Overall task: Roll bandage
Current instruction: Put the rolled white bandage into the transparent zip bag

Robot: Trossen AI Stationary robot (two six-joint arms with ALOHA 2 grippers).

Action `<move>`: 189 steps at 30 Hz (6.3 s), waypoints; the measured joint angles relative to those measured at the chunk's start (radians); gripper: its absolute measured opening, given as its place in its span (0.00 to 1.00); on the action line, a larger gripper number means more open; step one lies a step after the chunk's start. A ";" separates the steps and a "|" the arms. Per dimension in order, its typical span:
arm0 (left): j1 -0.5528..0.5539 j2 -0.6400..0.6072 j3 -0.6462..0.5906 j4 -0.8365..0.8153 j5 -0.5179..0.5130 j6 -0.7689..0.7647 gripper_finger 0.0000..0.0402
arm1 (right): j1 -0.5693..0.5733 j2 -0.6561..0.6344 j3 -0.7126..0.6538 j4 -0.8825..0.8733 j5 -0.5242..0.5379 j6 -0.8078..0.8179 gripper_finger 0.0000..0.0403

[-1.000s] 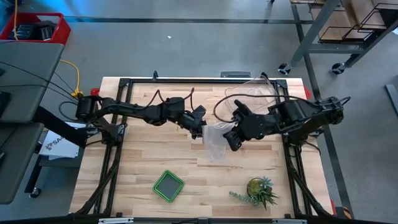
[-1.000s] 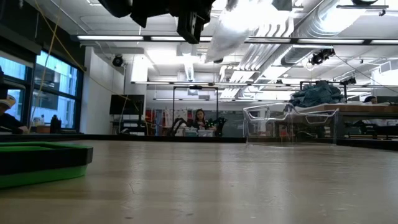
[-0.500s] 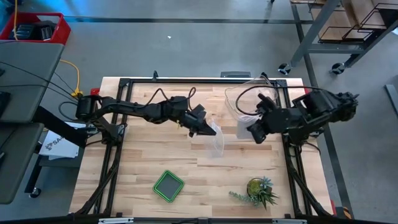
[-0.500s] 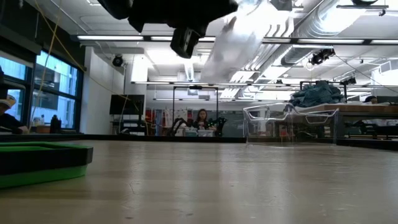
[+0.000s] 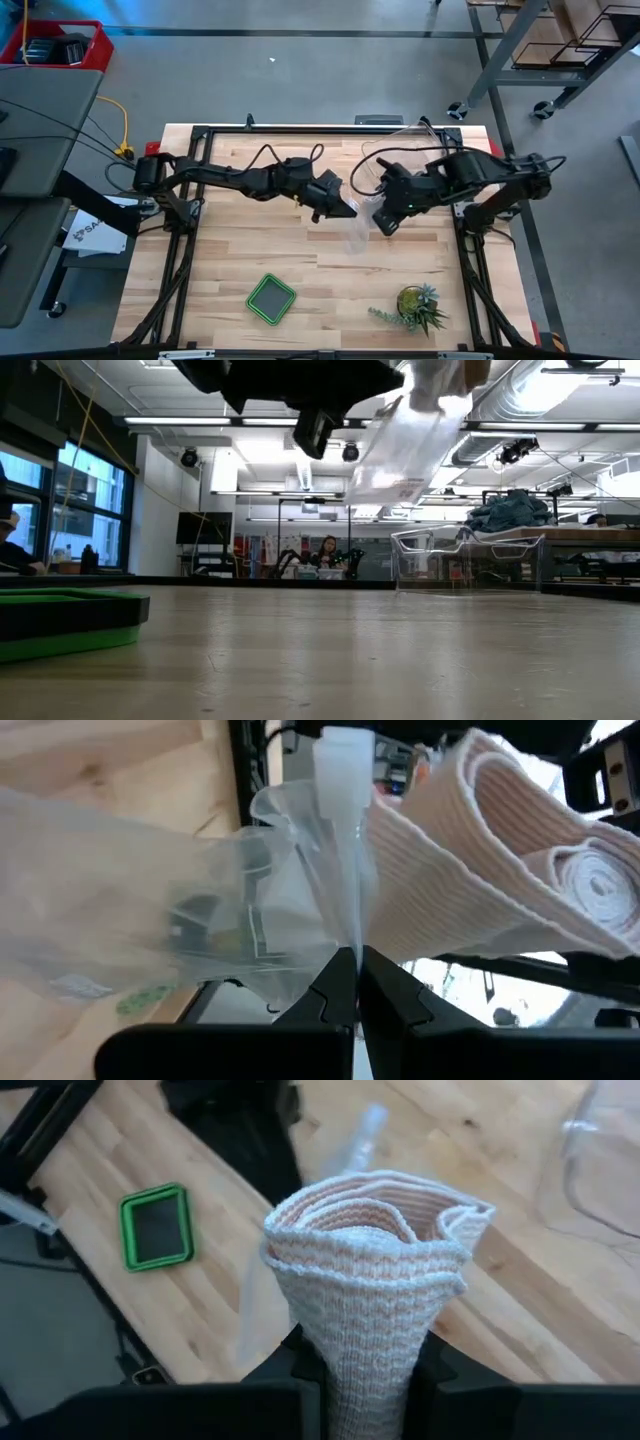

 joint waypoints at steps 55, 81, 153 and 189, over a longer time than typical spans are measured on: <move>-0.100 0.222 0.186 0.615 0.170 -0.189 0.00 | 0.083 0.087 0.000 0.206 -0.099 -0.050 0.11; -0.227 0.231 -0.378 0.737 -0.267 -0.222 0.00 | 0.021 0.084 -0.605 1.098 -0.171 0.036 0.11; -0.313 0.150 -0.307 0.157 -0.334 0.526 0.20 | 0.079 0.346 -0.764 1.397 -0.224 0.083 0.11; -0.287 -0.010 -0.306 -0.138 -0.216 0.721 0.51 | 0.017 0.343 -0.764 1.401 -0.253 0.001 0.11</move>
